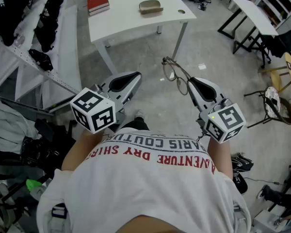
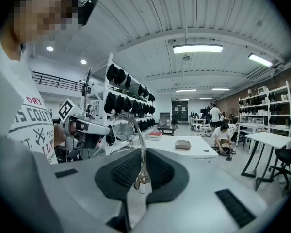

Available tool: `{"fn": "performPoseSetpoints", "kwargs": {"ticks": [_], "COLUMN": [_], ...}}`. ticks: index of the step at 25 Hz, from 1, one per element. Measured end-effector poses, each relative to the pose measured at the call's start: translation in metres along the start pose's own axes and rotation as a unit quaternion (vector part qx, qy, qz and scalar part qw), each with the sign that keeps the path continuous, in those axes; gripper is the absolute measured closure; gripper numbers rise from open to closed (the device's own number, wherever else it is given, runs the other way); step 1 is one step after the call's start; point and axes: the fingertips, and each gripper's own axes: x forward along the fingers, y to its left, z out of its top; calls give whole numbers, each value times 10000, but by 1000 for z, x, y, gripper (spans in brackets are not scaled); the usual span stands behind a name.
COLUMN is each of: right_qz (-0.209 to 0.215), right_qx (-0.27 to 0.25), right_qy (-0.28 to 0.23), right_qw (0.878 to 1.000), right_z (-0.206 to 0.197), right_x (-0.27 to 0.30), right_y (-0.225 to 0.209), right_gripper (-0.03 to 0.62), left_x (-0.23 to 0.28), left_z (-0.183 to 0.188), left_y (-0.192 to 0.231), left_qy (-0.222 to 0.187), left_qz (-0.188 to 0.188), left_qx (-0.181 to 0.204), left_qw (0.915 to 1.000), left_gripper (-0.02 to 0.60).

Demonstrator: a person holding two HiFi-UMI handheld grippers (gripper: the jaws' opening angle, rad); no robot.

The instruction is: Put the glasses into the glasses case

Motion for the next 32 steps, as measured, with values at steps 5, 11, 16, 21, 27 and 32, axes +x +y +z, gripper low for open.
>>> {"fn": "performPoseSetpoints", "kwargs": {"ticks": [5, 11, 16, 21, 27, 32], "right_qz": [-88, -320, -364, -383, -394, -398], "right_qx": [-24, -8, -21, -23, -32, 33], "right_qy": [-6, -9, 26, 75, 222, 385], "right_qw": [10000, 9995, 9993, 9992, 9990, 9985], "right_z": [-2, -4, -3, -1, 9, 14], "right_x": [-6, 2, 18, 45, 97, 145], "right_y": [-6, -17, -35, -58, -94, -131], "right_gripper": [549, 549, 549, 549, 549, 549], "left_x": [7, 12, 29, 54, 91, 128], "left_z": [-4, -8, -2, 5, 24, 39], "left_y": [-2, 11, 28, 57, 108, 159], "left_qy": [14, -2, -10, 10, 80, 195], "left_qz": [-32, -80, -118, -159, -259, -277], "left_qx": [-7, -59, -50, -110, -207, -329], "left_qw": [10000, 10000, 9999, 9998, 9994, 9989], "left_gripper": [552, 552, 552, 552, 552, 552]}}
